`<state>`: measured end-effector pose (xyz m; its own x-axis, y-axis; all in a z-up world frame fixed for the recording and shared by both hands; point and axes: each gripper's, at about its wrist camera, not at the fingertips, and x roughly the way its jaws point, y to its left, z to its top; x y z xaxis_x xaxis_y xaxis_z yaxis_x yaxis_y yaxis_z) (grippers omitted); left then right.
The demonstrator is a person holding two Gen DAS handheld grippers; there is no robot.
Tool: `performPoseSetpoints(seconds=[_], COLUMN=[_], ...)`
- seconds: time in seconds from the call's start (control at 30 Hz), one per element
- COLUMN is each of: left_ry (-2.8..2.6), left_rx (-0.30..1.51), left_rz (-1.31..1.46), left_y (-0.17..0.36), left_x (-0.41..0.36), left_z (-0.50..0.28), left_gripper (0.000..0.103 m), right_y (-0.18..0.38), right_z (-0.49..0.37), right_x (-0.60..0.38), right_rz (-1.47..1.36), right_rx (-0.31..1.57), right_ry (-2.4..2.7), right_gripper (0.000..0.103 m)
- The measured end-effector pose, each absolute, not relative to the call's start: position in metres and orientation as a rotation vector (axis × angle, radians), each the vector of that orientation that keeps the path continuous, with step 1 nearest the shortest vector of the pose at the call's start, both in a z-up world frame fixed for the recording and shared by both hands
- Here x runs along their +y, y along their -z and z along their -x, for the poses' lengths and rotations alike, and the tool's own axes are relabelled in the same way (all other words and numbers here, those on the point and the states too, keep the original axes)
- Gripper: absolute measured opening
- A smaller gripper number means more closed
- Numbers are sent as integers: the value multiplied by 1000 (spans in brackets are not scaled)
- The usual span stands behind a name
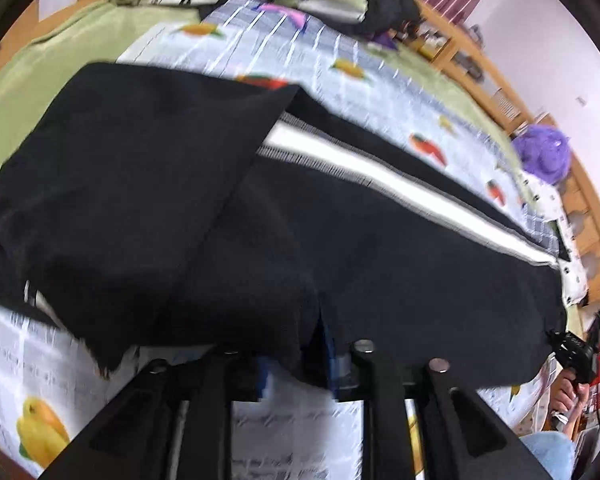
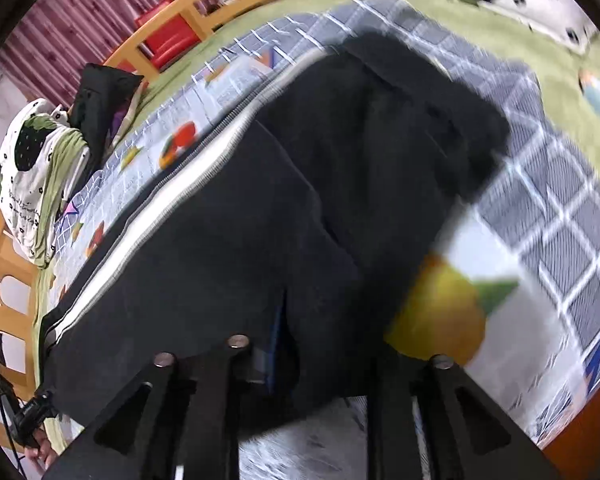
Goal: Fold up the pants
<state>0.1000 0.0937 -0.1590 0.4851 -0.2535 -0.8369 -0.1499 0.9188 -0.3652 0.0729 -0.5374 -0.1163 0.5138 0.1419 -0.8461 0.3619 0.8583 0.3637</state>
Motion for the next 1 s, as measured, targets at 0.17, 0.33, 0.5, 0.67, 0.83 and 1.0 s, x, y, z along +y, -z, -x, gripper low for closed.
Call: performPoseSetpoints(seconds=[0.17, 0.33, 0.5, 0.67, 0.83, 1.0], left_ry=[26, -15, -34, -68, -110, -215], left_rx=[1052, 1031, 1004, 964, 945, 943], left_rz=[338, 328, 301, 230, 179, 29], left_y=[147, 143, 130, 118, 117, 127], left_x=[94, 95, 91, 90, 94, 93], left_z=[-74, -71, -80, -69, -55, -78], left_gripper=[54, 54, 54, 55, 56, 65], right_y=[89, 113, 108, 79, 106, 76], right_z=[-41, -82, -120, -106, -113, -76], right_x=[-567, -609, -617, -631, -634, -621], right_rz=[-572, -749, -699, -590, -521, -496], right_rx=[832, 817, 802, 708, 932, 870], right_ry=[203, 260, 309, 288, 337, 382], right_gripper=[71, 74, 38, 40, 46, 46])
